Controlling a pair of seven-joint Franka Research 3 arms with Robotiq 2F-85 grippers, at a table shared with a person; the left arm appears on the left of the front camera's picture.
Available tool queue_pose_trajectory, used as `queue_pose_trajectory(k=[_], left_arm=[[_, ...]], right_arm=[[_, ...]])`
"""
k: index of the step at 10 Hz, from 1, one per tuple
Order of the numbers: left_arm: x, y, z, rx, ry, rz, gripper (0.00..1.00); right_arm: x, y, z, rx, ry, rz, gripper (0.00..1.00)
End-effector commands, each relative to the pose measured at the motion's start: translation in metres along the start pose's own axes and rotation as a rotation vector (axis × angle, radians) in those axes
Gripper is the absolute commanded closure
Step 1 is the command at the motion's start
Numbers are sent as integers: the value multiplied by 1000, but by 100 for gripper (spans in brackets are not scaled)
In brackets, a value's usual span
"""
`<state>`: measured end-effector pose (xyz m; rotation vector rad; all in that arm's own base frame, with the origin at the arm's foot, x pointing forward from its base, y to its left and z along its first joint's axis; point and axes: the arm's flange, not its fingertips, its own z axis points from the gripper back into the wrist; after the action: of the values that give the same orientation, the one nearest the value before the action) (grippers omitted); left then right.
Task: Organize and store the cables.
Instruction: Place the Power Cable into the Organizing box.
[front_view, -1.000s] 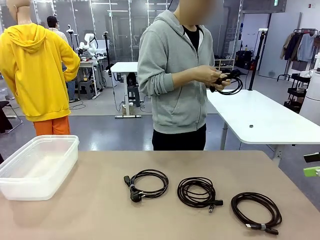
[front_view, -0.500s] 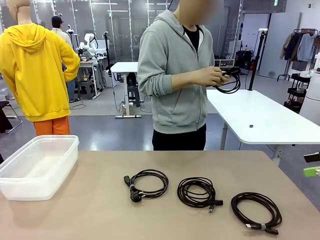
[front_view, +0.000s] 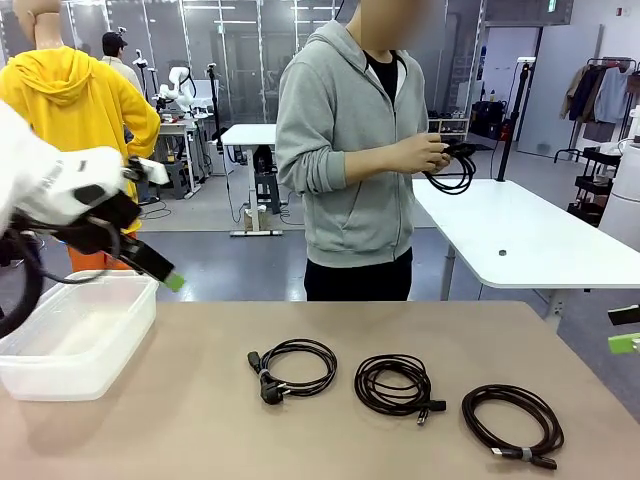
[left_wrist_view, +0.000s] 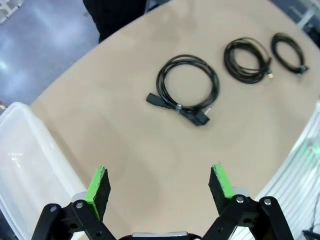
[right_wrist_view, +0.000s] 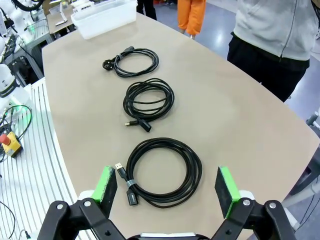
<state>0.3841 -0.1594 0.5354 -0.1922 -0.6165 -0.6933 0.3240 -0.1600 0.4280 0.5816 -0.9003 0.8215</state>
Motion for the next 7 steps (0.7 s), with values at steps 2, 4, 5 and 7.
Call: queue_pose_trajectory(k=[2,4,5,7], left_arm=[[18,-29,-25,149,45,-19,0],[10,-26,-25,98,31,-32,0],[10,-26,-25,98,31,-32,0],[14,-30,-25,134,39,-24,0]], right_arm=[[1,0,1,-2,-21,15,0],[1,0,1,-2,-21,15,0],[1,0,1,-2,-21,15,0],[1,0,1,-2,-21,15,0]])
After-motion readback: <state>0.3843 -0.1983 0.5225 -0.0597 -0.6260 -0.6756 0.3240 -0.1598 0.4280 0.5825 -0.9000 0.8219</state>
